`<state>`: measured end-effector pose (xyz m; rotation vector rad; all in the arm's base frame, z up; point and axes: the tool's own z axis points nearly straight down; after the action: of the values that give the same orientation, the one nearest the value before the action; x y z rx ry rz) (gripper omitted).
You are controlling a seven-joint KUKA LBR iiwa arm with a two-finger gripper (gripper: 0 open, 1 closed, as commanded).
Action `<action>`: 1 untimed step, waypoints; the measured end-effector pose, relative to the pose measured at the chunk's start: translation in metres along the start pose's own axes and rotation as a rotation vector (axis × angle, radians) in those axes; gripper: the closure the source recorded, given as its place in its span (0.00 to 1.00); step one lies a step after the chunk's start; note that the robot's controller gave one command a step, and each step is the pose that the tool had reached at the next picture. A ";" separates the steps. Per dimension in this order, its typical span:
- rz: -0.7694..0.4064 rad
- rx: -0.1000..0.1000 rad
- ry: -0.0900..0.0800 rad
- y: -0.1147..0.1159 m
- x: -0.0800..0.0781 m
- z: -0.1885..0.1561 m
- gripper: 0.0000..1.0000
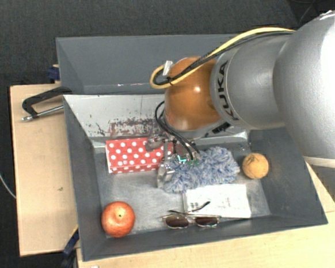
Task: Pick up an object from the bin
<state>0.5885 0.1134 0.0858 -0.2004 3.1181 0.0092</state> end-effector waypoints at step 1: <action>0.000 0.000 0.000 0.000 0.000 0.000 0.00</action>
Offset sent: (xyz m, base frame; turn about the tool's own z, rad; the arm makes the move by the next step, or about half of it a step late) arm 0.0000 0.0000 0.0000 0.0000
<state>0.5885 0.1133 0.0858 -0.2005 3.1181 0.0092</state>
